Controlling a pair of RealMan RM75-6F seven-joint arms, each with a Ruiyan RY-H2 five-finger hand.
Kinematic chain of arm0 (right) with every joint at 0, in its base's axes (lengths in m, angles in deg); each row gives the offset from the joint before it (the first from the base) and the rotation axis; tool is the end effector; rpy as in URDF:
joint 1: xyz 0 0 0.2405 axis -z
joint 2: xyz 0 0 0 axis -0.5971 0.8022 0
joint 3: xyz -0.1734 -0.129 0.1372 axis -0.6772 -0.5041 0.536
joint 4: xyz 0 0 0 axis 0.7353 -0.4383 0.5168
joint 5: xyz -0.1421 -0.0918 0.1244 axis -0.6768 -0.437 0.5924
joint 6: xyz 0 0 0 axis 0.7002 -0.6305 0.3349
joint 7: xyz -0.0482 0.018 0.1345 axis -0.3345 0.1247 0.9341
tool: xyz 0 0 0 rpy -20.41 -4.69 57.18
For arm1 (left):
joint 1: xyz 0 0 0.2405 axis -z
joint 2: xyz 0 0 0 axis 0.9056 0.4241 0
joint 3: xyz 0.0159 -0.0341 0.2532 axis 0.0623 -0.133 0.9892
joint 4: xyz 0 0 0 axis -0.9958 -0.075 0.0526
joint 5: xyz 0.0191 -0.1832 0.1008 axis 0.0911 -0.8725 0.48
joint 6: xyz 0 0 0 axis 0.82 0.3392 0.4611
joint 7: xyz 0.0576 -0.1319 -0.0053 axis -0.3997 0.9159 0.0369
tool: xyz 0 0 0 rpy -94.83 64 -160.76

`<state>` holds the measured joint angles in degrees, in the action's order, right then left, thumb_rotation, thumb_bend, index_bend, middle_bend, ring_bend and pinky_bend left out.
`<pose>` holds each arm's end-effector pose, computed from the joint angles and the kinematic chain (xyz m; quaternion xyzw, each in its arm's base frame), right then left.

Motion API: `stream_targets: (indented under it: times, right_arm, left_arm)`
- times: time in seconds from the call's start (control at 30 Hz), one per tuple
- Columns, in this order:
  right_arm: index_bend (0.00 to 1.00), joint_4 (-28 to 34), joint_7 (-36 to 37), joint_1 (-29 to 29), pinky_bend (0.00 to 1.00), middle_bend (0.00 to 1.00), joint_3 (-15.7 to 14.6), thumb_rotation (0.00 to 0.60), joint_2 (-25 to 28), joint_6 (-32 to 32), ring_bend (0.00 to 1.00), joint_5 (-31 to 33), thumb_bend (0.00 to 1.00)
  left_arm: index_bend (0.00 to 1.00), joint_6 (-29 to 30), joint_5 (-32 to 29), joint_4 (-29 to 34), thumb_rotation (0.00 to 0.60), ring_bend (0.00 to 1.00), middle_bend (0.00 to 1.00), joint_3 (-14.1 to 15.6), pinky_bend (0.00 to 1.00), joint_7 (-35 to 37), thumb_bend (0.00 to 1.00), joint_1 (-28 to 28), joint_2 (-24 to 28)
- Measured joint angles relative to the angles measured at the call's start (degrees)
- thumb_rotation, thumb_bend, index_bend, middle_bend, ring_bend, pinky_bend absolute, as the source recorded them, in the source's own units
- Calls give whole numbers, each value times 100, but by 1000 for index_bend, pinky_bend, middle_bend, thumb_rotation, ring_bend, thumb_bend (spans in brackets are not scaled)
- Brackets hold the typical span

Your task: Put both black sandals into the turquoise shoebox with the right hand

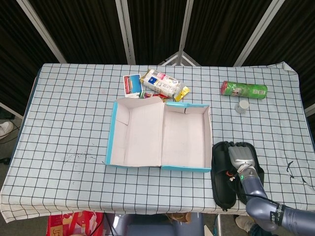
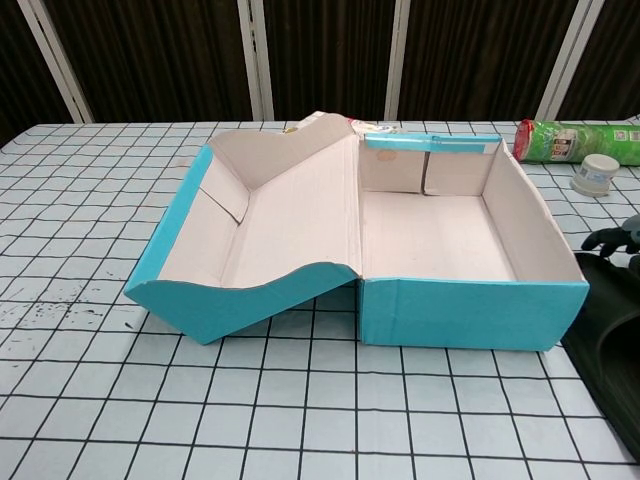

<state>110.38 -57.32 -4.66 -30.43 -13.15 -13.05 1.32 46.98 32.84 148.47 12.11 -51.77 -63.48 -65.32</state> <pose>-0.2370 -0.2993 0.0501 0.6773 -0.5231 0.0764 0.5117 -0.3525 0.1755 0.2222 -0.4718 -0.4365 -0.3315 0.6907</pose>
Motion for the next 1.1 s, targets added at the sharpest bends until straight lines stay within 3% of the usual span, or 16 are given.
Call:
stream_targets:
  times: [0.33, 0.67, 0.83, 1.1]
  right_arm:
    - [255, -96, 147, -350, 0, 283, -173, 600, 24, 211, 87, 267, 96]
    - [257, -43, 94, -678, 0, 281, -378, 600, 96, 278, 87, 625, 97]
    - [248, 128, 11, -866, 0, 227, -487, 600, 232, 309, 83, 881, 97]
    - [169, 411, -407, -1510, 0, 137, -714, 600, 555, 592, 49, 1911, 97]
  left_arm:
    - [134, -1, -11, 20, 600, 0, 45, 6, 92, -63, 374, 14, -16]
    - [134, -47, -28, -4, 600, 0, 44, 7, 92, -38, 373, 29, -12]
    - [134, -43, -9, 3, 600, 0, 45, 16, 92, -40, 373, 31, -13]
    - [134, -50, -5, 3, 600, 0, 45, 20, 93, -37, 373, 38, -14]
